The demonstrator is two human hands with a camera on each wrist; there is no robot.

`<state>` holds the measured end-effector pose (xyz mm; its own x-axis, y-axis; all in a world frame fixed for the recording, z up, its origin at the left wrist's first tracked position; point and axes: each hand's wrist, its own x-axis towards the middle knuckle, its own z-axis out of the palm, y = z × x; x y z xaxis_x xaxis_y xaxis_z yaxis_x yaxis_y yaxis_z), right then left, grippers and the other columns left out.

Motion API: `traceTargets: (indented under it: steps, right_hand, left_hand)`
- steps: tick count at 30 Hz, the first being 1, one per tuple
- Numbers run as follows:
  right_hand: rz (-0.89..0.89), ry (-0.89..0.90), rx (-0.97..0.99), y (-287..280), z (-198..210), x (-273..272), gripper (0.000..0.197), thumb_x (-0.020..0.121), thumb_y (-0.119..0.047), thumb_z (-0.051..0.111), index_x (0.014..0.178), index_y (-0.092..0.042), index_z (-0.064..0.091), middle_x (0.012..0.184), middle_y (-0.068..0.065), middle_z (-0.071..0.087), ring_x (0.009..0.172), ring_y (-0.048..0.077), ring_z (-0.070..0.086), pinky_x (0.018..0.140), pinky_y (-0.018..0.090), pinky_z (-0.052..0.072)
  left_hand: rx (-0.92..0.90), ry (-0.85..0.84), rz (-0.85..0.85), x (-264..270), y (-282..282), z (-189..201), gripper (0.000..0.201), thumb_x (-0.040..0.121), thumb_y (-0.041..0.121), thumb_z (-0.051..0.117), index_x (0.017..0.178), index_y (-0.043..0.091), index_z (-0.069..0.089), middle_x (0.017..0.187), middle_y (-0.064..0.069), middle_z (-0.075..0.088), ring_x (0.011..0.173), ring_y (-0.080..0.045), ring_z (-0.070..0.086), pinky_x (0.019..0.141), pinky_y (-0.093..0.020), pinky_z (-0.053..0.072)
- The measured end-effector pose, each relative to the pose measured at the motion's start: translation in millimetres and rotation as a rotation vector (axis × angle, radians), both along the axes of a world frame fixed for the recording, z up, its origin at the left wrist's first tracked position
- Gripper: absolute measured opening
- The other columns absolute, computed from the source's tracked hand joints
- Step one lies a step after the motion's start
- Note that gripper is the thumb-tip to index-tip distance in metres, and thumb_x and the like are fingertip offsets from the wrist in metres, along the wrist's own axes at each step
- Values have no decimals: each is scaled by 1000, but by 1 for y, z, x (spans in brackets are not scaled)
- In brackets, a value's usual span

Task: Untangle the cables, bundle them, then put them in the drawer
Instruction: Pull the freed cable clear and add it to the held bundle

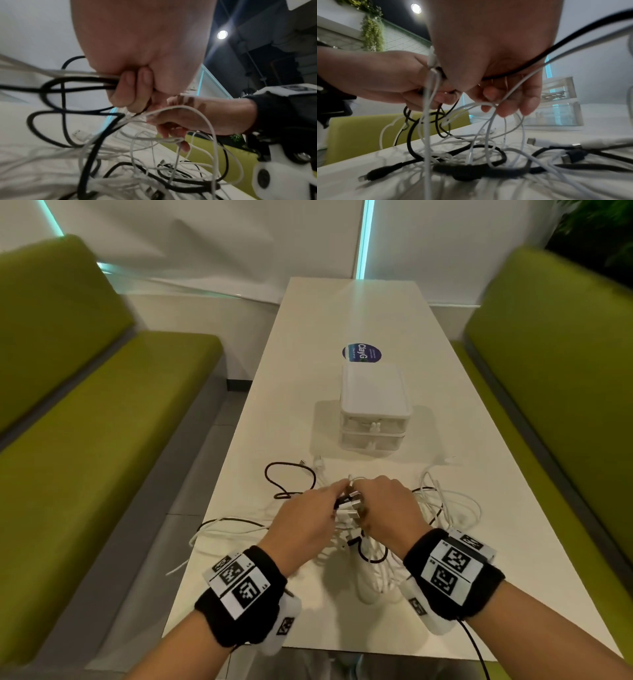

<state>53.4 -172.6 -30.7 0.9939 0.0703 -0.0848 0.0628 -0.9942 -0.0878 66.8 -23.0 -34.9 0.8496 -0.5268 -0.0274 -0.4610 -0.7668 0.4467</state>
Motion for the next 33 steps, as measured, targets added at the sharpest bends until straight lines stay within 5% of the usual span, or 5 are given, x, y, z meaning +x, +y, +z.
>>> traceTargets:
  steps: [13, 17, 23, 28, 33]
  right_hand:
    - [-132, -78, 444, -41, -3, -5, 54, 101, -48, 37, 69, -8, 53, 61, 7, 60, 60, 24, 56, 63, 41, 46]
    - [-101, -10, 299, -39, -1, -8, 57, 101, -55, 21, 75, -13, 50, 66, 4, 60, 64, 24, 58, 63, 40, 48]
    - [37, 54, 102, -22, 2, -9, 33, 104, -36, 32, 98, -11, 52, 74, 5, 47, 70, 30, 51, 57, 33, 33]
    - [58, 101, 36, -17, 12, -16, 29, 101, -29, 41, 116, -11, 58, 87, 8, 53, 73, 24, 41, 59, 30, 30]
    - [63, 72, 238, -24, 5, -14, 42, 96, -56, 41, 77, -22, 58, 70, 1, 59, 63, 20, 51, 55, 32, 37]
  left_hand:
    - [-373, -130, 515, 50, 44, 28, 25, 95, 4, 39, 93, 12, 63, 103, -1, 66, 92, -21, 57, 74, -33, 40]
    - [-88, -179, 437, 41, 39, 20, 35, 87, -6, 41, 111, 11, 61, 104, -12, 66, 96, -38, 62, 75, -39, 44]
    - [-144, -113, -48, 4, -2, 22, 76, 80, -10, 40, 145, 29, 39, 145, 6, 48, 118, -24, 58, 96, -43, 48]
    - [104, -73, -105, 5, -7, 2, 50, 87, 3, 45, 130, 27, 50, 116, 3, 50, 86, -32, 61, 76, -46, 48]
    - [-6, -188, -91, 9, 2, 15, 33, 86, 3, 48, 113, 19, 59, 105, 2, 55, 82, -28, 60, 70, -42, 47]
